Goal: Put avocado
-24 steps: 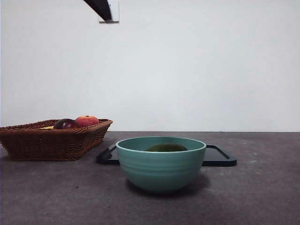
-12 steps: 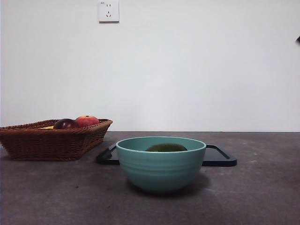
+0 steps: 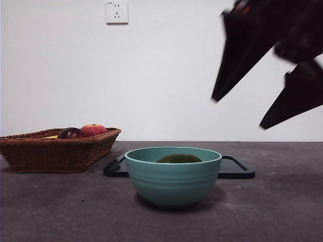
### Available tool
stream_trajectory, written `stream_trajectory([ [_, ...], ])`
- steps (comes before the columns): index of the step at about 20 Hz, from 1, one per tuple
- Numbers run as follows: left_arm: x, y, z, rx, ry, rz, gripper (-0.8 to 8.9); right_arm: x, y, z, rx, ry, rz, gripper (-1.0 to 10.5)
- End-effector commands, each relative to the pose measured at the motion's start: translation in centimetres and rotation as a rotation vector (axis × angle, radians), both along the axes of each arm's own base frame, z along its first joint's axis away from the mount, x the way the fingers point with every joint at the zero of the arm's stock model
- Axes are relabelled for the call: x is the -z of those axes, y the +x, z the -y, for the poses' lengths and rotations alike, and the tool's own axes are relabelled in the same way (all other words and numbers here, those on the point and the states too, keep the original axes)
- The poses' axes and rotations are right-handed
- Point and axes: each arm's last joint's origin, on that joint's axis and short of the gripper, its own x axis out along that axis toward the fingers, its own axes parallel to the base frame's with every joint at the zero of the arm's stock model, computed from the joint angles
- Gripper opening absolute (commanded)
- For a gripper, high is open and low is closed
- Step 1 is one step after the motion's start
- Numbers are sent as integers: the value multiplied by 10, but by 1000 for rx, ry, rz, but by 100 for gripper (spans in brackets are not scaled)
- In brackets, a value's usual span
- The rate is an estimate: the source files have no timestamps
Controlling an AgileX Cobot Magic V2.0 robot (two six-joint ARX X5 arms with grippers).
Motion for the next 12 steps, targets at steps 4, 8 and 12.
stream_trajectory([
  [4,-2,-1,0,3,-12,9,499,13,45,-31,-11,-88,-30,540],
  [8,-2,-1,0,3,-10,7,499,27,73,-48,-25,-128,-74,522],
  [12,-2,-2,-1,3,-11,7,499,44,83,-55,-27,-167,-143,443],
])
